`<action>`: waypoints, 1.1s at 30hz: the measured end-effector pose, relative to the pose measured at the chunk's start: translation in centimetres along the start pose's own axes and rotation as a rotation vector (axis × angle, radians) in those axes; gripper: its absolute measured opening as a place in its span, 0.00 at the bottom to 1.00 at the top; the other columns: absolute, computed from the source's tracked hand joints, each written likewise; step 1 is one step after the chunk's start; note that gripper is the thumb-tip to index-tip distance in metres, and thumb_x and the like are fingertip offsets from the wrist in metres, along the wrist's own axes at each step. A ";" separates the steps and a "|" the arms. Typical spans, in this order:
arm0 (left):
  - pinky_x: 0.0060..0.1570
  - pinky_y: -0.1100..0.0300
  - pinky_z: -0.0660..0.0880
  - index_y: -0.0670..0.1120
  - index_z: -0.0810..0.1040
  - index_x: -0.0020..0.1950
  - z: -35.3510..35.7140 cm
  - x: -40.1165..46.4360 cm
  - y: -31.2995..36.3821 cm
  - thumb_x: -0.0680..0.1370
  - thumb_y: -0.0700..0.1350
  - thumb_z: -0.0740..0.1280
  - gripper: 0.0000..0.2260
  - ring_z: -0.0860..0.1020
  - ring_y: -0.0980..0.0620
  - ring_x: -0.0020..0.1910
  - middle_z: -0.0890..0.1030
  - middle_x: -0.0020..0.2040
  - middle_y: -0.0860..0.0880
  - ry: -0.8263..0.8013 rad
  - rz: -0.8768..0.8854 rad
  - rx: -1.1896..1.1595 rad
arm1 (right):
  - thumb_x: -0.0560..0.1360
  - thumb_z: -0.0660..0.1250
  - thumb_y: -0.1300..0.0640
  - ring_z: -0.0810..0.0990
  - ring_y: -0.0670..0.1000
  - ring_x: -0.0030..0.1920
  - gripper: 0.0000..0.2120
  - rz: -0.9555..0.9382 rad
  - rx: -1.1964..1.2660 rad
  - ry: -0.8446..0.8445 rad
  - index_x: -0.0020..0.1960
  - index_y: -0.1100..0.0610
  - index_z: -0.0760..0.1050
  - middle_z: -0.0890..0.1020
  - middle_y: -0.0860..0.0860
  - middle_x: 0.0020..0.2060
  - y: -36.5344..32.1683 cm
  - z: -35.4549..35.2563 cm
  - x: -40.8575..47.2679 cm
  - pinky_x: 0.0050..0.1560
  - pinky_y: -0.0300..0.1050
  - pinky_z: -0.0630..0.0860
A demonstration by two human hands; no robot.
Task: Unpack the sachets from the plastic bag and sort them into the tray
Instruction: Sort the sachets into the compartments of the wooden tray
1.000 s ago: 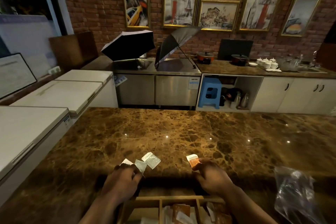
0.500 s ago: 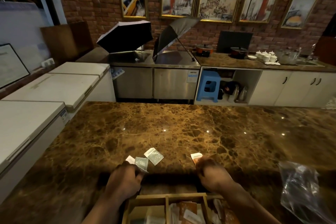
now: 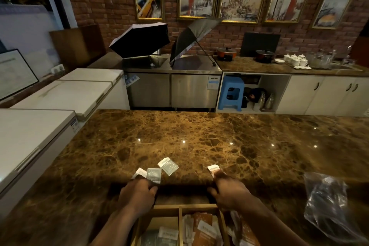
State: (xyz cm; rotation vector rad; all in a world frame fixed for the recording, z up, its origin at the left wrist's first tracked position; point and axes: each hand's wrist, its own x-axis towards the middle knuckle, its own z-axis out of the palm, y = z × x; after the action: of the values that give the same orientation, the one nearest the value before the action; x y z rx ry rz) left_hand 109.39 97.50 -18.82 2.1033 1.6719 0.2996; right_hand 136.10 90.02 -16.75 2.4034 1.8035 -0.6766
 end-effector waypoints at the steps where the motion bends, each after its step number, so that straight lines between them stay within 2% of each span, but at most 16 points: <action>1: 0.57 0.52 0.77 0.55 0.83 0.58 0.0 0.0 -0.2 0.78 0.54 0.64 0.12 0.79 0.48 0.57 0.83 0.58 0.52 0.006 -0.012 -0.028 | 0.82 0.60 0.43 0.77 0.56 0.65 0.21 0.012 0.004 0.004 0.71 0.52 0.71 0.78 0.54 0.66 -0.1 -0.1 0.1 0.67 0.52 0.74; 5: 0.54 0.53 0.78 0.52 0.82 0.58 0.0 -0.4 -0.4 0.79 0.53 0.65 0.11 0.80 0.48 0.55 0.82 0.58 0.50 0.059 -0.063 -0.145 | 0.82 0.61 0.44 0.76 0.55 0.67 0.21 -0.007 0.023 0.019 0.72 0.51 0.71 0.77 0.54 0.68 0.0 -0.4 -0.1 0.69 0.51 0.72; 9: 0.51 0.59 0.72 0.50 0.83 0.59 -0.3 -0.7 0.1 0.80 0.49 0.66 0.11 0.78 0.48 0.57 0.76 0.64 0.50 0.151 -0.023 -0.174 | 0.83 0.61 0.43 0.76 0.55 0.65 0.21 -0.010 0.020 0.009 0.71 0.53 0.71 0.77 0.55 0.66 -0.4 -0.3 -0.7 0.68 0.51 0.73; 12: 0.52 0.58 0.73 0.47 0.83 0.60 -1.1 -1.0 0.5 0.80 0.48 0.67 0.11 0.78 0.48 0.56 0.74 0.65 0.50 0.205 -0.005 -0.191 | 0.83 0.60 0.44 0.77 0.55 0.64 0.21 -0.021 0.020 -0.008 0.70 0.54 0.73 0.78 0.55 0.65 -0.8 -0.1 -0.8 0.66 0.52 0.74; 16: 0.53 0.54 0.78 0.48 0.82 0.60 -2.0 -2.0 0.2 0.80 0.48 0.67 0.11 0.79 0.51 0.52 0.75 0.63 0.52 0.221 0.032 -0.226 | 0.83 0.58 0.46 0.78 0.56 0.62 0.19 -0.042 0.013 -0.012 0.68 0.56 0.74 0.79 0.56 0.63 -1.1 0.3 -1.1 0.64 0.52 0.76; 20: 0.55 0.52 0.79 0.50 0.82 0.59 -2.9 -3.6 -0.2 0.80 0.48 0.66 0.10 0.79 0.53 0.53 0.74 0.61 0.53 0.226 0.086 -0.204 | 0.83 0.58 0.45 0.78 0.56 0.63 0.20 -0.050 0.028 -0.016 0.68 0.54 0.75 0.79 0.55 0.64 -0.8 0.2 -1.4 0.65 0.53 0.75; 27: 0.55 0.56 0.76 0.51 0.83 0.53 -3.5 -5.6 0.1 0.80 0.47 0.67 0.06 0.76 0.56 0.54 0.75 0.55 0.54 0.272 0.121 -0.219 | 0.84 0.56 0.43 0.77 0.55 0.63 0.21 -0.072 0.074 -0.010 0.65 0.55 0.77 0.78 0.56 0.64 -0.8 0.8 -1.9 0.65 0.52 0.74; 33: 0.52 0.63 0.73 0.53 0.82 0.55 -3.0 -6.9 1.4 0.80 0.48 0.67 0.06 0.74 0.63 0.51 0.75 0.56 0.56 0.254 0.138 -0.280 | 0.84 0.55 0.44 0.78 0.56 0.63 0.22 -0.052 0.101 0.041 0.66 0.57 0.76 0.78 0.56 0.65 -0.6 1.0 -2.5 0.65 0.52 0.76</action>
State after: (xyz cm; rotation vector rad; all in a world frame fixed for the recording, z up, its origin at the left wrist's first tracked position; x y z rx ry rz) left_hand 107.65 91.25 -14.81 2.0353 1.5143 0.8245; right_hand 134.70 87.64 -16.63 2.4582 1.8981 -0.7467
